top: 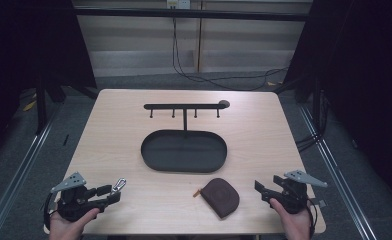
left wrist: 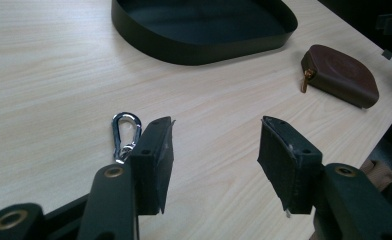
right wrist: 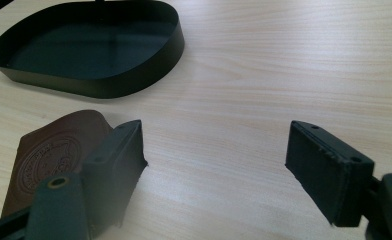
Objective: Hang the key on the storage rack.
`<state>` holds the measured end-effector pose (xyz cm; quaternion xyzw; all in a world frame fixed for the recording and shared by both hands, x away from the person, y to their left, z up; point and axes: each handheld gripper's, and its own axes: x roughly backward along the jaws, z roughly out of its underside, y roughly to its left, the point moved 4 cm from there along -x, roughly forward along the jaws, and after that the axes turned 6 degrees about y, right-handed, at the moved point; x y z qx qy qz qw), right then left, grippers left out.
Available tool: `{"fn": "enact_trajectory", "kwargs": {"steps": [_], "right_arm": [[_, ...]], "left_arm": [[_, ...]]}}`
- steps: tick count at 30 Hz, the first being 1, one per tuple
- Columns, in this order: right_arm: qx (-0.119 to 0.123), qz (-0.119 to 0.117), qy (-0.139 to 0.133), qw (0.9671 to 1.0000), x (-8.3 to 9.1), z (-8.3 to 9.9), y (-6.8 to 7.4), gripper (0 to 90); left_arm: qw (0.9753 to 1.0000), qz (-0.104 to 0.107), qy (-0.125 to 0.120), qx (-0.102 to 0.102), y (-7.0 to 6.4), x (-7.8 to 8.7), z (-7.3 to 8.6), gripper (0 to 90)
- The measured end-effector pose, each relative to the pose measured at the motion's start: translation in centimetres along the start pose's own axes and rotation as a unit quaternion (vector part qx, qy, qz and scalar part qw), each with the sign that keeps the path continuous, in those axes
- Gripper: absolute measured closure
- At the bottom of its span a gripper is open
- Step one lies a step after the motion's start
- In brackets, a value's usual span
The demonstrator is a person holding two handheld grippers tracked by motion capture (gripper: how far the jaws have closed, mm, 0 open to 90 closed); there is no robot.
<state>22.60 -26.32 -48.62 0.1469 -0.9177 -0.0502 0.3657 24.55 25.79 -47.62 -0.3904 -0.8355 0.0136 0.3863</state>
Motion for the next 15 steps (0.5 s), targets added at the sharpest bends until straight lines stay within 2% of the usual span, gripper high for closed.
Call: {"fn": "enact_trajectory", "kwargs": {"steps": [2, 3, 8, 11, 15], "right_arm": [[0.003, 0.000, 0.000, 1.0000, 0.04, 0.02, 0.03, 22.9], [0.005, 0.000, 0.000, 1.0000, 0.04, 0.03, 0.05, 22.9], [0.008, -0.002, 0.001, 1.0000, 0.04, 0.02, 0.24, 22.6], [0.006, -0.004, 0.003, 1.0000, -0.06, 0.01, 0.18, 22.6], [0.006, -0.002, 0.005, 1.0000, -0.11, -0.03, 0.17, 22.6]], "left_arm": [[1.0000, 0.003, 0.000, 0.000, -0.08, -0.05, 0.01, 50.5], [0.9998, 0.018, 0.001, -0.003, -0.36, -0.20, 0.03, 50.0], [0.9998, 0.020, 0.002, -0.005, -0.70, -0.31, -0.07, 51.0], [0.9999, 0.012, 0.009, -0.001, -0.45, -0.36, -0.06, 49.6], [0.9998, 0.016, 0.015, -0.002, -0.31, -0.15, -0.60, 48.9]]}}
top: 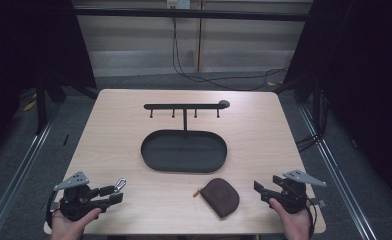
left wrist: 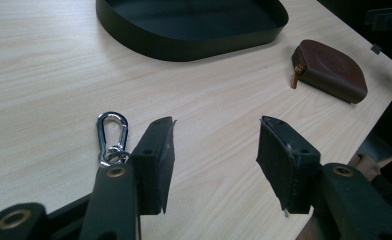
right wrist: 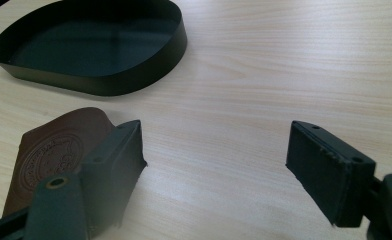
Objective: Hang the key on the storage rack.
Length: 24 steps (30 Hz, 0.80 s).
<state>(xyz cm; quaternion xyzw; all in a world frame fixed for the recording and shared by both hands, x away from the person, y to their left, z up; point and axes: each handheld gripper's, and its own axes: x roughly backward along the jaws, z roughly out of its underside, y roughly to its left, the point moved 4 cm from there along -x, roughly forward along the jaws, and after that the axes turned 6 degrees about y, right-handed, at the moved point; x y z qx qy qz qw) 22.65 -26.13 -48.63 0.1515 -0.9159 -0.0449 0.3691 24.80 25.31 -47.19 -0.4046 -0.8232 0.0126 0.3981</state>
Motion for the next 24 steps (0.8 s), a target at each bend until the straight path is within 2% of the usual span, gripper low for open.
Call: {"fn": "enact_trajectory", "kwargs": {"steps": [1, 3, 5, 7, 8, 11, 13, 14, 15, 16, 17, 19, 20, 22, 24], "right_arm": [[0.005, 0.002, 0.003, 1.0000, 0.0, 0.1, 0.1, 22.6], [0.004, 0.001, 0.002, 1.0000, 0.0, 0.1, 0.1, 22.6], [0.000, 0.000, -0.003, 1.0000, 0.2, 0.1, 0.1, 22.6], [-0.002, 0.003, -0.003, 1.0000, 0.2, 0.1, 0.1, 22.6], [-0.004, 0.004, -0.003, 1.0000, 0.2, 0.1, 0.0, 22.6], [-0.006, 0.007, 0.002, 1.0000, 0.0, 0.1, 0.0, 22.5], [-0.006, 0.009, 0.000, 0.9999, 0.1, 0.1, 0.0, 22.0], [-0.006, 0.009, 0.000, 0.9999, 0.1, 0.1, 0.0, 22.0], [-0.008, 0.009, -0.001, 0.9999, 0.1, 0.1, -0.1, 21.8], [-0.008, 0.009, -0.001, 0.9999, 0.1, 0.1, -0.1, 21.8], [-0.007, 0.008, -0.001, 0.9999, 0.0, 0.0, -0.1, 21.8], [-0.006, 0.007, -0.001, 1.0000, 0.0, 0.1, 0.0, 21.8], [-0.005, 0.008, -0.001, 1.0000, 0.0, 0.1, 0.0, 21.8], [-0.005, 0.006, 0.000, 1.0000, 0.0, 0.0, 0.0, 21.8], [-0.005, 0.007, -0.001, 1.0000, 0.0, 0.0, 0.1, 21.8]], "left_arm": [[1.0000, -0.006, -0.002, -0.005, -0.1, 0.3, -0.4, 49.0], [0.9999, -0.004, -0.009, -0.005, -0.2, 0.5, -0.7, 49.0], [0.9995, 0.002, -0.030, -0.004, -0.3, 1.0, -1.1, 43.2], [0.9994, -0.010, -0.034, 0.002, -0.3, 1.4, -1.3, 42.7], [0.9993, -0.009, -0.037, 0.004, -0.3, 1.5, -1.5, 42.1], [0.9990, -0.006, -0.042, -0.009, -0.7, 2.1, -1.8, 42.6], [0.9982, -0.033, -0.049, -0.012, -1.4, 2.5, -2.0, 43.3], [0.9982, -0.033, -0.049, -0.012, -1.4, 2.5, -2.0, 44.7], [0.9966, -0.061, -0.050, -0.023, -1.8, 2.5, -2.1, 45.4], [0.9966, -0.061, -0.050, -0.023, -1.8, 2.5, -2.1, 45.5], [0.9966, -0.062, -0.044, -0.033, -2.2, 2.3, -2.4, 45.8], [0.9970, -0.060, -0.036, -0.034, -2.3, 2.1, -2.6, 47.2], [0.9971, -0.064, -0.018, -0.037, -2.4, 1.8, -2.9, 48.0], [0.9967, -0.071, 0.002, -0.038, -2.4, 1.5, -3.2, 48.2], [0.9963, -0.077, 0.004, -0.037, -2.4, 1.3, -3.5, 48.9]]}}
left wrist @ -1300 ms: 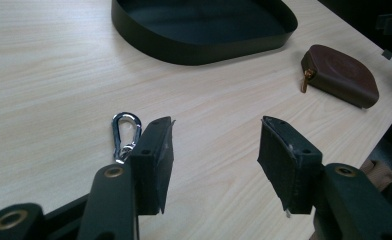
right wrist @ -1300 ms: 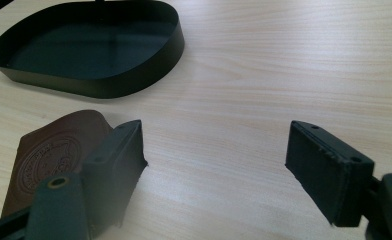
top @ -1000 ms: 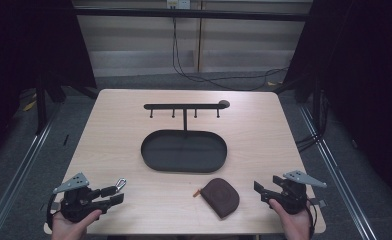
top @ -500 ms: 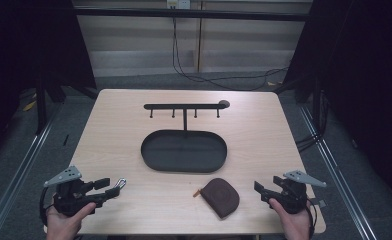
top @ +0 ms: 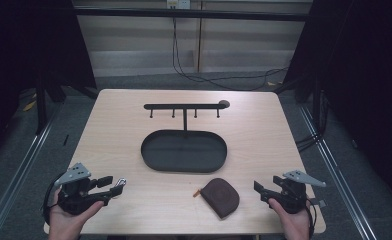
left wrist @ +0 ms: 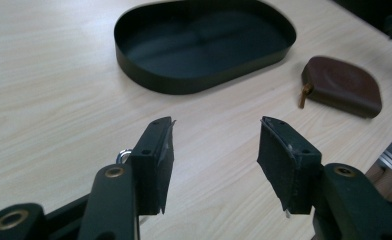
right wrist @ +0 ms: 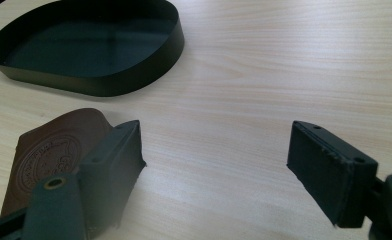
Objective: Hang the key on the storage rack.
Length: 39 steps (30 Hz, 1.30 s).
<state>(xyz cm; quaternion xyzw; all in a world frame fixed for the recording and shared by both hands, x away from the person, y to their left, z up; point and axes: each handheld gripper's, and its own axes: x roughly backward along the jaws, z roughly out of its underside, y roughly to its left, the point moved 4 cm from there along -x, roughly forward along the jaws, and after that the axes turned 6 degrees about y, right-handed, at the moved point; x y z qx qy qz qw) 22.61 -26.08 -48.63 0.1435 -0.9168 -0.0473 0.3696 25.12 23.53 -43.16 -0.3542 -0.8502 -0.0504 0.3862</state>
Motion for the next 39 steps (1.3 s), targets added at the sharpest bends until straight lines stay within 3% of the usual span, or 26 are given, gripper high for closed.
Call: {"fn": "enact_trajectory", "kwargs": {"steps": [3, 8, 9, 10, 11, 16, 23, 24, 26, 27, 28, 29, 32, 34, 35, 36, 38, 39], "right_arm": [[0.003, -0.004, 0.004, 1.0000, -0.2, -0.1, 0.0, 21.8], [0.005, -0.006, 0.005, 1.0000, -0.2, 0.0, 0.0, 21.8], [0.005, -0.008, 0.005, 0.9999, -0.2, 0.0, 0.0, 21.8], [0.005, -0.007, 0.005, 0.9999, -0.3, 0.0, 0.1, 21.8], [0.006, -0.007, 0.006, 0.9999, -0.3, 0.0, 0.1, 21.8], [0.006, -0.009, 0.008, 0.9999, -0.4, -0.1, 0.1, 21.8], [0.008, -0.011, 0.004, 0.9999, -0.3, -0.2, 0.2, 21.1], [0.009, -0.013, 0.004, 0.9999, -0.3, -0.2, 0.2, 20.9], [0.011, -0.013, 0.003, 0.9998, -0.3, -0.2, 0.2, 20.9], [0.014, -0.014, 0.005, 0.9998, -0.4, -0.2, 0.3, 20.9], [0.014, -0.014, 0.005, 0.9998, -0.4, -0.2, 0.3, 20.9], [0.016, -0.014, 0.007, 0.9997, -0.4, -0.2, 0.4, 20.9], [0.017, -0.014, 0.009, 0.9997, -0.5, -0.2, 0.4, 20.9], [0.015, -0.014, 0.009, 0.9997, -0.5, -0.2, 0.3, 20.9], [0.015, -0.015, 0.010, 0.9997, -0.5, -0.2, 0.3, 20.9], [0.015, -0.015, 0.010, 0.9997, -0.5, -0.2, 0.3, 20.9], [0.018, -0.015, 0.004, 0.9997, -0.4, -0.2, 0.4, 20.9], [0.020, -0.016, 0.005, 0.9997, -0.4, -0.2, 0.4, 20.9]], "left_arm": [[0.9996, -0.006, 0.028, -0.003, 0.5, -0.6, -1.1, 52.8], [0.9989, -0.017, 0.043, 0.004, 0.9, -0.6, -1.8, 54.7], [0.9980, -0.019, 0.060, 0.004, 0.9, -0.7, -1.9, 56.6], [0.9980, -0.019, 0.060, 0.004, 0.9, -0.7, -1.9, 57.3], [0.9963, -0.020, 0.083, -0.005, 1.1, -0.9, -1.9, 58.4], [0.9953, -0.025, 0.094, -0.006, 1.9, -1.2, -2.1, 62.4], [0.9947, -0.028, 0.098, 0.013, 3.5, -1.7, -2.7, 64.4], [0.9920, -0.029, 0.121, 0.019, 4.0, -2.2, -2.2, 65.3], [0.9912, -0.031, 0.127, 0.021, 4.1, -2.4, -2.1, 65.3], [0.9879, -0.031, 0.150, 0.022, 4.3, -2.9, -1.7, 65.3], [0.9879, -0.031, 0.150, 0.022, 4.3, -2.9, -1.7, 64.9], [0.9852, -0.028, 0.168, 0.019, 4.4, -3.2, -1.7, 63.3], [0.9832, -0.041, 0.177, 0.014, 4.4, -3.3, -1.8, 60.6], [0.9833, -0.046, 0.175, 0.013, 4.5, -3.3, -2.1, 58.6], [0.9812, -0.049, 0.187, 0.010, 4.6, -3.4, -2.3, 58.6], [0.9812, -0.049, 0.187, 0.010, 4.6, -3.4, -2.3, 58.1], [0.9786, -0.059, 0.197, 0.005, 4.7, -3.5, -2.4, 56.5], [0.9771, -0.055, 0.206, 0.002, 4.8, -3.6, -2.6, 57.9]]}}
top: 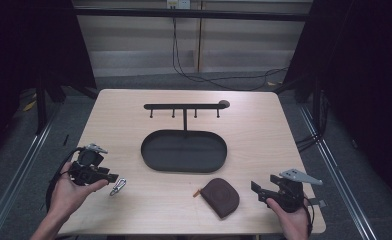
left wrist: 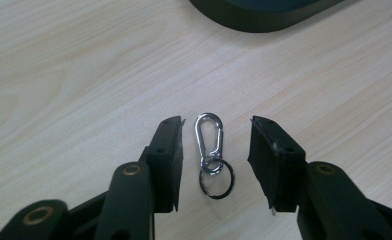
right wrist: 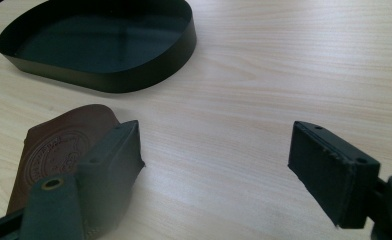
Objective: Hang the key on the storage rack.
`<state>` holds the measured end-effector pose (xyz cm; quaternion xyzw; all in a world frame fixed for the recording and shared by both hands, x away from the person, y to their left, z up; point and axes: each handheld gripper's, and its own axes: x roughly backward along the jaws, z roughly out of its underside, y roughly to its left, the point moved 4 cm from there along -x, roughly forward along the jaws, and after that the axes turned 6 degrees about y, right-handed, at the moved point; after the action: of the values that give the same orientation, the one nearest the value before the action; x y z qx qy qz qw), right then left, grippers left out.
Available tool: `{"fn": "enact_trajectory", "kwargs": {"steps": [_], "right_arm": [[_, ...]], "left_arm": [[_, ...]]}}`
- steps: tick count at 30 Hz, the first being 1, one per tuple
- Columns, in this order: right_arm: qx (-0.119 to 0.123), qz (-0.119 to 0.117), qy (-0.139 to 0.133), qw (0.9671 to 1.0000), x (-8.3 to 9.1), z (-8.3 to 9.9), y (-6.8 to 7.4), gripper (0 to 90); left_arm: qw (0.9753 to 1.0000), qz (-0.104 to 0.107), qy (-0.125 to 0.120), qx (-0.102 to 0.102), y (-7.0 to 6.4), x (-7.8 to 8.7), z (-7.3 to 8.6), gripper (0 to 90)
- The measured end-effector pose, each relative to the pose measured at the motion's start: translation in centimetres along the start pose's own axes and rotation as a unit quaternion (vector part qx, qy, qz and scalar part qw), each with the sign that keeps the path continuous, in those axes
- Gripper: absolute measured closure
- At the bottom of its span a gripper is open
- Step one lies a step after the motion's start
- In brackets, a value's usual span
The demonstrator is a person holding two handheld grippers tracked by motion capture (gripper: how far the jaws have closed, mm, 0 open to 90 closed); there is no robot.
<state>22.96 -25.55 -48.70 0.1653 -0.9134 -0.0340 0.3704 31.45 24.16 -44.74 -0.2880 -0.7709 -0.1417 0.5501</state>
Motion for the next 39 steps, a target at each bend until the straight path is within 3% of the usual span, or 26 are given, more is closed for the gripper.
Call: {"fn": "enact_trajectory", "kwargs": {"steps": [2, 6, 11, 14, 18, 21, 26, 29, 35, 37, 39], "right_arm": [[0.001, -0.001, 0.002, 1.0000, 0.0, 0.0, 0.0, 20.9], [0.001, -0.003, 0.006, 1.0000, -0.2, 0.0, 0.1, 20.7], [0.003, -0.001, 0.006, 1.0000, -0.2, 0.0, 0.1, 20.7], [0.001, 0.001, 0.003, 1.0000, -0.1, 0.0, 0.0, 20.8], [0.001, -0.001, 0.006, 1.0000, -0.2, 0.0, 0.0, 20.8], [0.003, -0.001, 0.007, 1.0000, -0.2, 0.0, 0.1, 20.8], [0.003, -0.002, 0.010, 0.9999, -0.3, 0.1, 0.1, 20.8], [0.005, -0.004, 0.012, 0.9999, -0.4, 0.1, 0.1, 20.8], [0.010, -0.007, 0.020, 0.9997, -0.6, 0.1, 0.2, 20.8], [0.012, -0.008, 0.023, 0.9996, -0.6, 0.2, 0.3, 21.0], [0.013, -0.009, 0.024, 0.9996, -0.6, 0.2, 0.3, 21.4]], "left_arm": [[1.0000, 0.001, 0.008, 0.000, 0.0, -0.1, -0.1, 57.1], [0.9987, -0.003, 0.051, -0.003, 0.1, -0.4, -0.2, 59.3], [0.9980, -0.011, 0.062, -0.007, 0.1, -0.5, -0.3, 59.8], [0.9963, -0.008, 0.085, -0.010, -0.1, -1.1, -0.4, 54.0], [0.9965, -0.011, 0.083, -0.012, -0.3, -1.7, -0.6, 54.0], [0.9956, 0.002, 0.093, 0.001, -0.2, -1.9, -0.6, 54.2], [0.9943, 0.001, 0.106, 0.014, 0.1, -2.4, -0.5, 57.2], [0.9934, 0.002, 0.115, 0.009, 0.2, -2.8, -0.5, 58.3], [0.9892, 0.006, 0.146, -0.013, -0.1, -4.1, -0.7, 58.3], [0.9889, -0.005, 0.148, -0.014, 0.1, -4.5, -0.9, 58.6], [0.9879, 0.001, 0.154, -0.021, 0.4, -4.8, -0.9, 60.4]]}}
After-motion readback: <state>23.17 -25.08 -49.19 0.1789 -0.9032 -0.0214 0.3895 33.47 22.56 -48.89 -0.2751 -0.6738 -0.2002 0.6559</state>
